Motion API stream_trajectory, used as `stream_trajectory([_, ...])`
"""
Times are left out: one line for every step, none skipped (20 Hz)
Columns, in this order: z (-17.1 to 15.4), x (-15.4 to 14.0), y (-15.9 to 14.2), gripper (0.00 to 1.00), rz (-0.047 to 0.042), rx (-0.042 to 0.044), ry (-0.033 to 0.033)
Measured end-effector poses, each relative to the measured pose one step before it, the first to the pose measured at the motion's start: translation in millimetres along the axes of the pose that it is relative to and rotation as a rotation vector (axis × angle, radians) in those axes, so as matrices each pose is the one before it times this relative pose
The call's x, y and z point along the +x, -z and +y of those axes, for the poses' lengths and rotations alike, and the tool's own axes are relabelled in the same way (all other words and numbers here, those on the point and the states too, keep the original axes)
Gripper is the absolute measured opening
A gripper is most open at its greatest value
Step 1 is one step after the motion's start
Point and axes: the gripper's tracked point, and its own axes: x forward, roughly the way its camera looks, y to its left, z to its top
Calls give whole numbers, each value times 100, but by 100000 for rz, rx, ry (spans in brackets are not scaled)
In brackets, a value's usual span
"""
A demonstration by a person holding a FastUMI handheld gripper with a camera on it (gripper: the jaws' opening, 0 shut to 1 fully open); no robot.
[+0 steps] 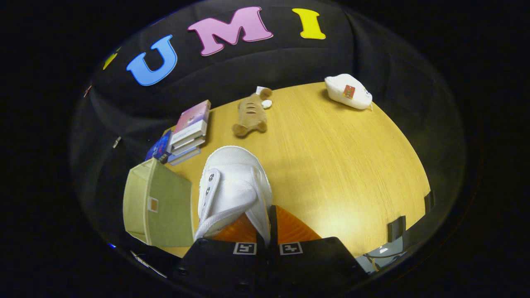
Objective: Open the storage box then place both shoes into the box .Put the left shoe in first, then the right shoe, with the right side of both shoes facing outward in a uniform manner.
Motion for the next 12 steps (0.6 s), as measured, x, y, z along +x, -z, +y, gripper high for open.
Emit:
stream_trajectory([2267,-616,-788,5,-1219,149,-1728])
stream_trajectory([2342,-441,-608,5,-1072,312,-1231])
stream_trajectory([2181,-331,-500,6,-1257,-120,-1137])
stream_trajectory([2286,-285,-372,6,-789,-513,-1056])
stream_trajectory([2159,-228,-125,6,-389,-781,-1268])
stream_trajectory([2254,-144,33,6,4,-775,-1514])
stream_trajectory([2160,72,49,6,384,-626,-1758])
stream_trajectory([1968,207,196,5,701,-294,-1531])
stream_trajectory([1823,305,392,6,1052,-23,-1091])
stream_trajectory([1712,654,365,6,950,-294,-701])
stream_trajectory([1406,637,428,6,823,-779,-118])
stream_trajectory([1176,779,546,6,940,-911,626])
